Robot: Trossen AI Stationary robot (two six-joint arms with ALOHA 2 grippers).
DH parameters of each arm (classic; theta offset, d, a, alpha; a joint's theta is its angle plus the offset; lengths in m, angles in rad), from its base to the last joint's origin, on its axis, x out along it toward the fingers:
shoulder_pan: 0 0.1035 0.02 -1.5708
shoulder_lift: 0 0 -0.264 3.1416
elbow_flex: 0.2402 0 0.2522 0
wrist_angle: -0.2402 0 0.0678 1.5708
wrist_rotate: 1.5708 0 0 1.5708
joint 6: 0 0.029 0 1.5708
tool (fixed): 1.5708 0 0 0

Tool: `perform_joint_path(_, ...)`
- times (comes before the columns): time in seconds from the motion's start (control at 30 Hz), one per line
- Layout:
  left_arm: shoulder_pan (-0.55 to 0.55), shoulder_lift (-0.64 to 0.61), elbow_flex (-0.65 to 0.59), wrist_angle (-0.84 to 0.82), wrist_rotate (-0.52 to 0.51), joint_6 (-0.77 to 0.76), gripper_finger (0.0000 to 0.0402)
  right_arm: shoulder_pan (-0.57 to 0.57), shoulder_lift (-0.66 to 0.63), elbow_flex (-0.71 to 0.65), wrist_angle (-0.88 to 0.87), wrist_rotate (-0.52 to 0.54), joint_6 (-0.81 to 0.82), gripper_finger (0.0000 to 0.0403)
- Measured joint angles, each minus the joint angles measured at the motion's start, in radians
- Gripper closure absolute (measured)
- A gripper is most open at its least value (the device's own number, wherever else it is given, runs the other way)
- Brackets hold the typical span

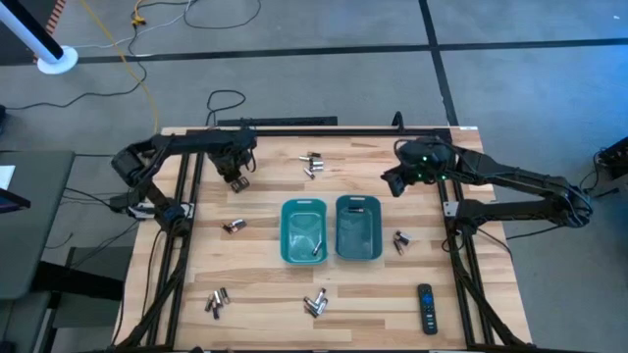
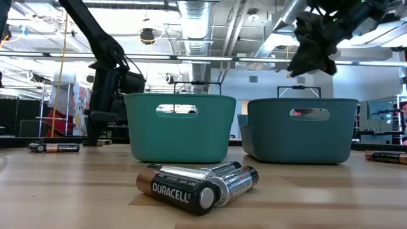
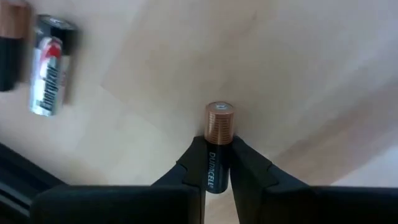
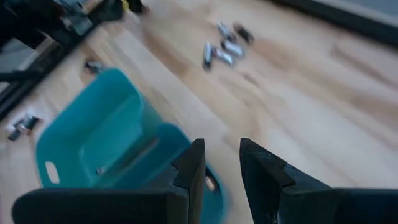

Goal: Sort batteries
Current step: Put the black battery into the blue bin

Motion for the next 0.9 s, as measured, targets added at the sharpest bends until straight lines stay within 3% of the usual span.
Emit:
perform_joint_path(0.17, -0.054, -0.074, 0.017, -0.025, 0.086, -0.066, 0.0364, 0.000, 0.000, 0.000, -0.099, 0.000, 0.026, 0.0285)
perform_joint_path(0.5, -0.227, -0.153, 0.086, -0.052, 0.063, -0.227, 0.0364, 0.051, -0.063, 0.000, -0.262, 0.096, 0.147, 0.0285)
perform_joint_path(0.9, -0.497, -0.125, 0.392, -0.049, 0.026, -0.346, 0.0364, 0.112, -0.163, 0.000, -0.381, 0.133, 0.195, 0.0285)
